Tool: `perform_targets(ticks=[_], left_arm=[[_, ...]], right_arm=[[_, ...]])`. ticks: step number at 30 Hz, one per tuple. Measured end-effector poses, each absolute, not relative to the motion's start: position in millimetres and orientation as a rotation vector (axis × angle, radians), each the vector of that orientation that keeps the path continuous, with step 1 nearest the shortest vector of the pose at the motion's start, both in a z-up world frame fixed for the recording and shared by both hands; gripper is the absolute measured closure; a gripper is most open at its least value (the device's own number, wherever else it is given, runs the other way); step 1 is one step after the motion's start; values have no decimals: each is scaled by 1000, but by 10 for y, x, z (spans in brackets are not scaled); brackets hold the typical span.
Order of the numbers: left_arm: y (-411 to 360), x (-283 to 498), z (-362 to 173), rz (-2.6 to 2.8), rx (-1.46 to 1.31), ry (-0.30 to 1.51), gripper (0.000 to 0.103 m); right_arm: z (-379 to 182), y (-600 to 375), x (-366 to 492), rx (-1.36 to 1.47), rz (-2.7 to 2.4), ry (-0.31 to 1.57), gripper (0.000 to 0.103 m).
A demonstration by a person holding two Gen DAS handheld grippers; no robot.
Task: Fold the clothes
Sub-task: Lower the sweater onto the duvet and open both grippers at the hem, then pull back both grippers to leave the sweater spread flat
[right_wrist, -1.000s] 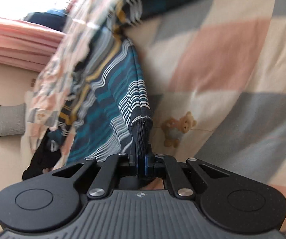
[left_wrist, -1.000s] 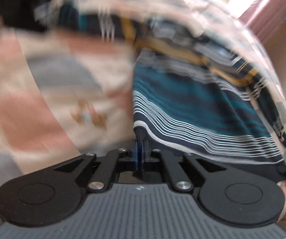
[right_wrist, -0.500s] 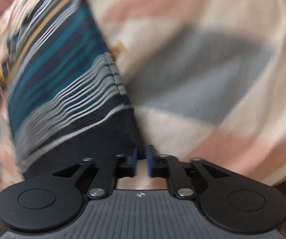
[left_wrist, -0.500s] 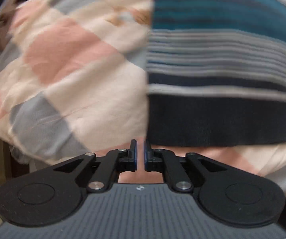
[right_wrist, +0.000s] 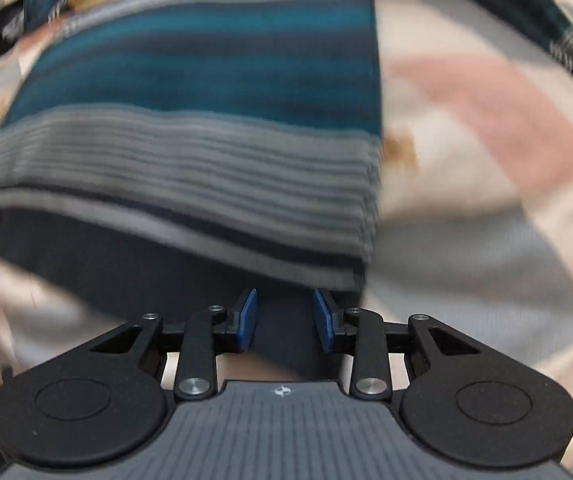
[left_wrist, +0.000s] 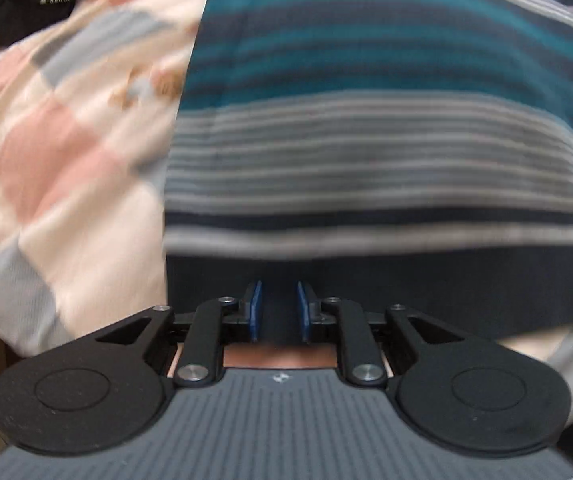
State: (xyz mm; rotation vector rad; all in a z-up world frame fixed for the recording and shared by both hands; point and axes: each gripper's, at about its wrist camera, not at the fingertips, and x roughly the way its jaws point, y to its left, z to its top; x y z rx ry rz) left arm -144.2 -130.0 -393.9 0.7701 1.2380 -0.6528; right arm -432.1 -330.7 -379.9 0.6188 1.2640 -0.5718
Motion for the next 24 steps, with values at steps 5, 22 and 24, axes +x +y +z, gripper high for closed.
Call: perform_targets(ticks=[5, 22, 24], left_arm=[[-977, -1488, -3746, -558, 777, 1325, 86], [-1347, -1820, -1592, -742, 651, 966, 55], [-1260, -1901, -1436, -753, 650, 956, 54]], right_arm=[[-3497, -3295, -4475, 654, -633, 1291, 68], [-1680, -2765, -3940, 683, -789, 867, 11], [-1577, -2645, -3962, 691, -806, 837, 9]])
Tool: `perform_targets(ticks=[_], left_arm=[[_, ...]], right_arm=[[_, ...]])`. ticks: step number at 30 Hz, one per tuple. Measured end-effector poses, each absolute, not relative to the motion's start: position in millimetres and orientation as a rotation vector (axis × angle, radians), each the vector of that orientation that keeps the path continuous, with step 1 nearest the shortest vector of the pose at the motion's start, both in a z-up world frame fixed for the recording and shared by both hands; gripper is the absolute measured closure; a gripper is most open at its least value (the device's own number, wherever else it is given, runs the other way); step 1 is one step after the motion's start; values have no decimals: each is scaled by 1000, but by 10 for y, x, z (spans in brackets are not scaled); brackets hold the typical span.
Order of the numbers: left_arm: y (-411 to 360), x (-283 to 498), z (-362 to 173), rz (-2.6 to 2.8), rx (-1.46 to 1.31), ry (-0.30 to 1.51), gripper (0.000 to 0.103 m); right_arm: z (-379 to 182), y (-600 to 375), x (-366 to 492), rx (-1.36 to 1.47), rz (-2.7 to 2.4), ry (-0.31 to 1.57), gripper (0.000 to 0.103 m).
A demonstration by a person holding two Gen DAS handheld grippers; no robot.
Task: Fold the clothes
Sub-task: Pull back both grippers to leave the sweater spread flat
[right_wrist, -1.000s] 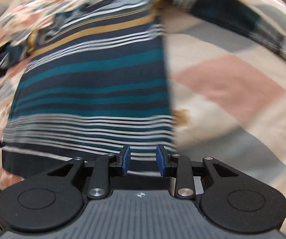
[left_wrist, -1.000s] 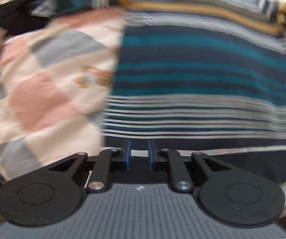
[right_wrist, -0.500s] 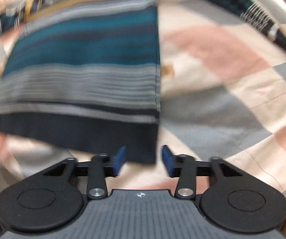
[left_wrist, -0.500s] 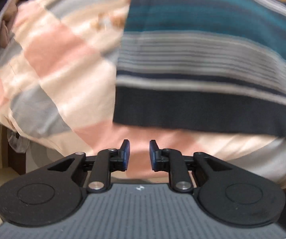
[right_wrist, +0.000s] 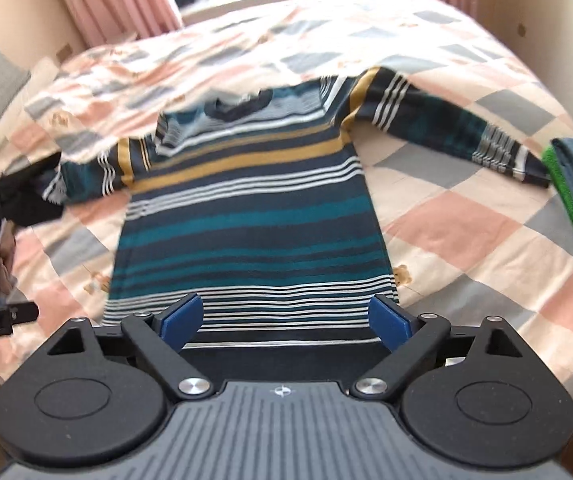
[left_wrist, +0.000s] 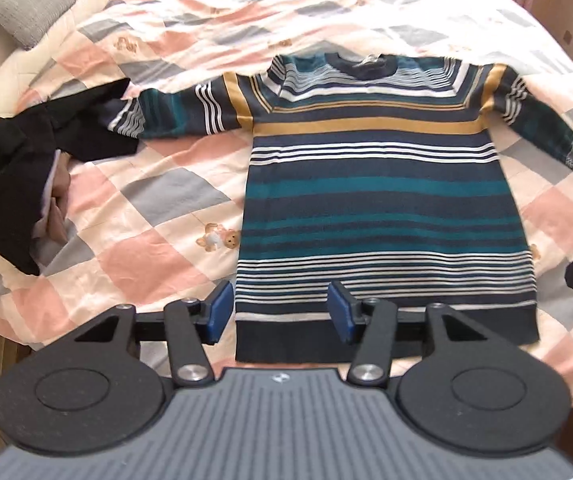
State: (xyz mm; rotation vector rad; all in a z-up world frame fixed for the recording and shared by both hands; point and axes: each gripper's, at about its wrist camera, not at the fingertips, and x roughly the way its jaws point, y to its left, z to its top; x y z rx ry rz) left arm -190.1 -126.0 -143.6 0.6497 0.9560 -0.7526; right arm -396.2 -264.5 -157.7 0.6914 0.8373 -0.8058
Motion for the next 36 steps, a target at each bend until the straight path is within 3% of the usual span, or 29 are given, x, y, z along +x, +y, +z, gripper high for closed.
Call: perform_targets(ticks=[11, 19, 36], left_arm=[[-817, -2087, -1102, -737, 627, 925, 49], [-935, -2152, -981, -707, 585, 913, 46], [-1423, -2014, -1310, -685, 452, 1027, 39]], right_arm=[[-1339, -2258, -4125, 680, -815, 800, 7], [-1267, -2451, -4128, 628, -765, 824, 6], [-1611, -3101, -4085, 602, -687, 948, 4]])
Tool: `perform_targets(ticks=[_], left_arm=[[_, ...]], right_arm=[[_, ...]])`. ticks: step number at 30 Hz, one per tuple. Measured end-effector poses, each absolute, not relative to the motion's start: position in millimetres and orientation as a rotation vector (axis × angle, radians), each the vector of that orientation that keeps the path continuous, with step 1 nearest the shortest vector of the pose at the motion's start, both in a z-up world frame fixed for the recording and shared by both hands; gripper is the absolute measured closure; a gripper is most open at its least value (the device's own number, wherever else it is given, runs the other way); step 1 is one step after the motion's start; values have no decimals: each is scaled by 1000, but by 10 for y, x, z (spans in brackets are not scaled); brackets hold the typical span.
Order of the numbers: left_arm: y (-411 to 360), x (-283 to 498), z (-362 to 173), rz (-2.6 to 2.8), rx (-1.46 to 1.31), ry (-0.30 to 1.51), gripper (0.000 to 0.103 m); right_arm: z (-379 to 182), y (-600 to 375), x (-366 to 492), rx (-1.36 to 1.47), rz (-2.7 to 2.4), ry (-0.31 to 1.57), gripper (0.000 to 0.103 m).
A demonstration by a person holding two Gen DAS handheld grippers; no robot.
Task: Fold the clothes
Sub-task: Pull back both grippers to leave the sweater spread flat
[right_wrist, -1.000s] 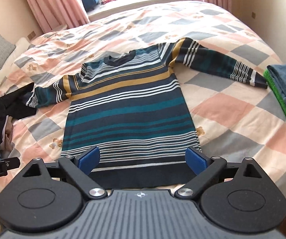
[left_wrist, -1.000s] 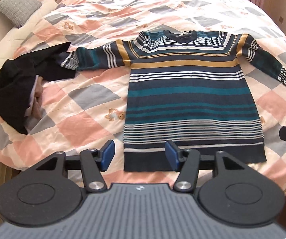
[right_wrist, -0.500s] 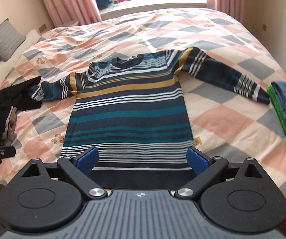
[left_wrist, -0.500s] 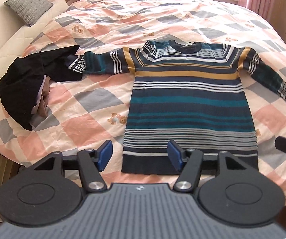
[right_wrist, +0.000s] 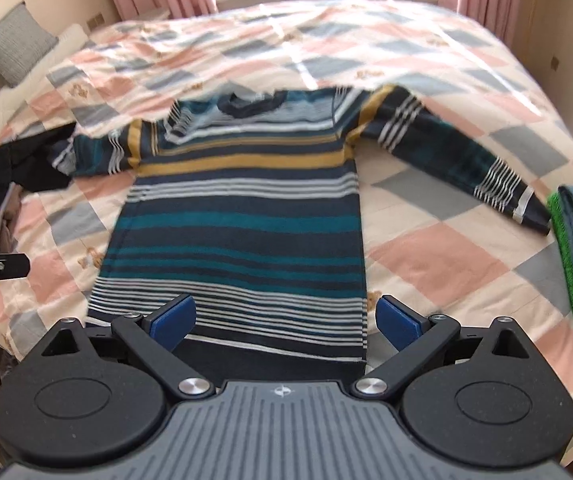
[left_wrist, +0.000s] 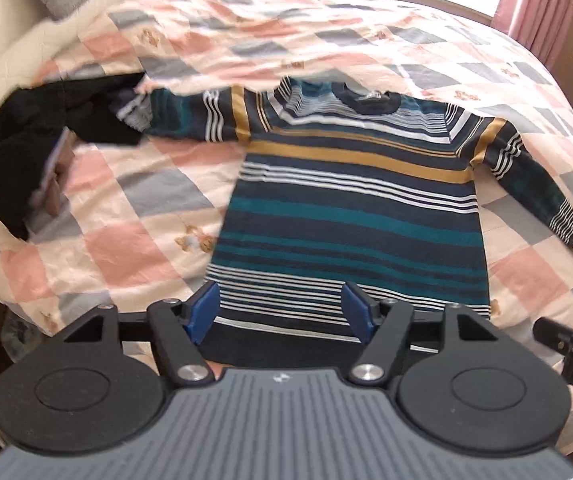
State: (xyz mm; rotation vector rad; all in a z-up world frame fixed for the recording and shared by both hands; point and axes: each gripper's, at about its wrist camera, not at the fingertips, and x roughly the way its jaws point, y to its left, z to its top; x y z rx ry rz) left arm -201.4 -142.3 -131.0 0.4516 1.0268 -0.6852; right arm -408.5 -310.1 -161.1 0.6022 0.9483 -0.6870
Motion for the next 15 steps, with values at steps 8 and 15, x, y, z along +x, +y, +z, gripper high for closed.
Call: perform_targets(ticks=[8, 15], left_arm=[[-1167, -1125, -2029, -576, 307, 1210, 42], [-1173, 245, -2764, -495, 280, 1249, 42]], right_arm=[[-2203, -3206, -3714, 679, -665, 1098, 4], [-2845, -3484, -2909, 705, -719, 1198, 4]])
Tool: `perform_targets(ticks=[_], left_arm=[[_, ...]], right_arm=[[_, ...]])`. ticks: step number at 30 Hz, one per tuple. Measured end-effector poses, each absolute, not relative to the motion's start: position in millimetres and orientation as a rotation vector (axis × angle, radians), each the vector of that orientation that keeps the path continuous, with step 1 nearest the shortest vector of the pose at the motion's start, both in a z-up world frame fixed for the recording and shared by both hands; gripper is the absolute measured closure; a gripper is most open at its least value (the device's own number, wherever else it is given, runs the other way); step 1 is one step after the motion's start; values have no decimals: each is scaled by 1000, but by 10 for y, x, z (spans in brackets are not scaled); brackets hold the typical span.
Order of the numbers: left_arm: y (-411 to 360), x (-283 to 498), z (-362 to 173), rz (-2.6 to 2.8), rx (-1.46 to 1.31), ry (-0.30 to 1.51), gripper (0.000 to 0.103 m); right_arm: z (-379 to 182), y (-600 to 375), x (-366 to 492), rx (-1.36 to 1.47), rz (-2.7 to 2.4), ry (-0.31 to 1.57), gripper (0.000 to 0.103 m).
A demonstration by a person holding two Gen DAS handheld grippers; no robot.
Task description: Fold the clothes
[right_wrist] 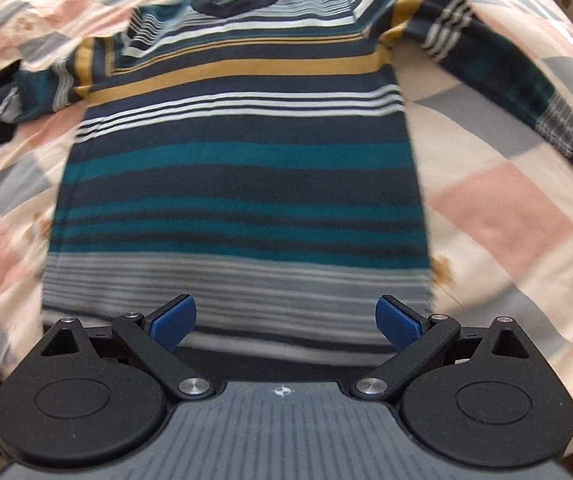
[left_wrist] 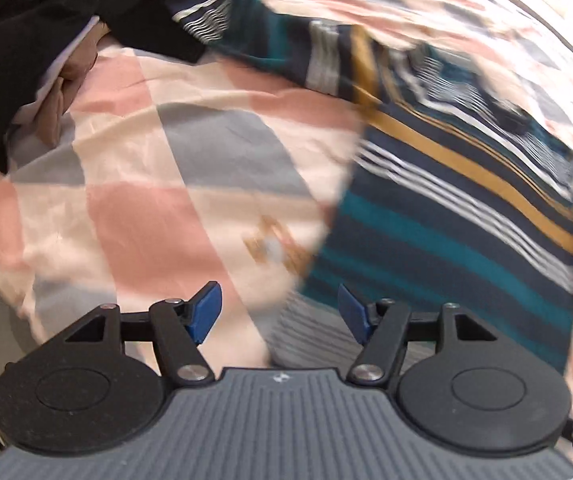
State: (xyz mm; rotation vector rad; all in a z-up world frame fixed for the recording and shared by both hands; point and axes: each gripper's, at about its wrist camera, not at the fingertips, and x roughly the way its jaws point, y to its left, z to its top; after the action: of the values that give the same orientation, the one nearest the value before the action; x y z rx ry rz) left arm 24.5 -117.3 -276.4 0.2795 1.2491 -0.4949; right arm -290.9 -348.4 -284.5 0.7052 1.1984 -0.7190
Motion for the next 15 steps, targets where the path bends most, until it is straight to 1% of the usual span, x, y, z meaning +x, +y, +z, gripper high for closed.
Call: perform_targets(ticks=[4, 7, 11, 13, 15], left_arm=[[-1337, 1334, -3075, -491, 173, 1227, 42], [-1506, 2180, -3205, -474, 61, 1163, 42], [-1616, 3200, -3384, -407, -75, 1093, 42], [-1626, 3616, -3506, -366, -149, 1070, 46], [-1624, 3927, -3675, -316, -195, 1077, 53]], right_arm=[[-3185, -3756, -2277, 715, -734, 1184, 4], [-3406, -3886, -1805, 722, -748, 1152, 4], [-3683, -4026, -1441, 742, -764, 1158, 4], [-3805, -4066, -1365, 748, -777, 1175, 4], [-3904, -4095, -1330, 758, -789, 1193, 2]])
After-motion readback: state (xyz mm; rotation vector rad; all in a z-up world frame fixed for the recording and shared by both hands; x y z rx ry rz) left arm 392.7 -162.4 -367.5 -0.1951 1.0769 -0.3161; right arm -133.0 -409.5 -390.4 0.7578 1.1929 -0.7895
